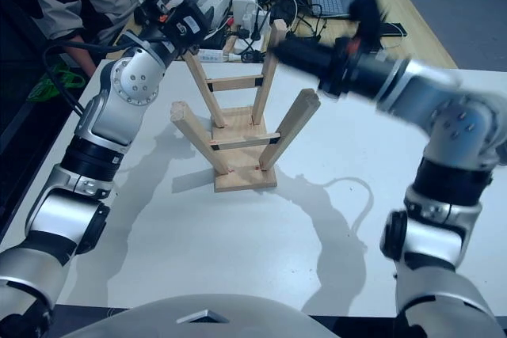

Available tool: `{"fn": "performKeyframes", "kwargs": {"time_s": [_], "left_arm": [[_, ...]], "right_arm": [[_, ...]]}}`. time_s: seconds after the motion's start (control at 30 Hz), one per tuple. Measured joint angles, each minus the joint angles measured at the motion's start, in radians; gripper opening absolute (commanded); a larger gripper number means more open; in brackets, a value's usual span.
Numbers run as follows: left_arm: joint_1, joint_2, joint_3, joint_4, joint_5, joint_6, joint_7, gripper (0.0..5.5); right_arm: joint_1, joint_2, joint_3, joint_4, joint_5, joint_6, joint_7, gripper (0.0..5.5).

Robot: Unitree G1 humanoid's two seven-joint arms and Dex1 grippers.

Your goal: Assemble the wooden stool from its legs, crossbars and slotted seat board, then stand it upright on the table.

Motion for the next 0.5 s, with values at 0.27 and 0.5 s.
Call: {"fn": "performKeyframes", "kwargs": {"time_s": [0.27,0.5], "left_arm": [[-0.116,0.028,-0.050,0.153,0.115,-0.116,0.008,3.16],[-0.263,0.095,-0.169,0.354,0.327,-0.318,0.105,3.16]], "right_arm": [[0.113,-0.020,0.069,-0.046,-0.051,-0.069,0.006,2.54],[-0.016,0.073,0.035,0.031,-0.003,-0.050,-0.075,2.54]]}}
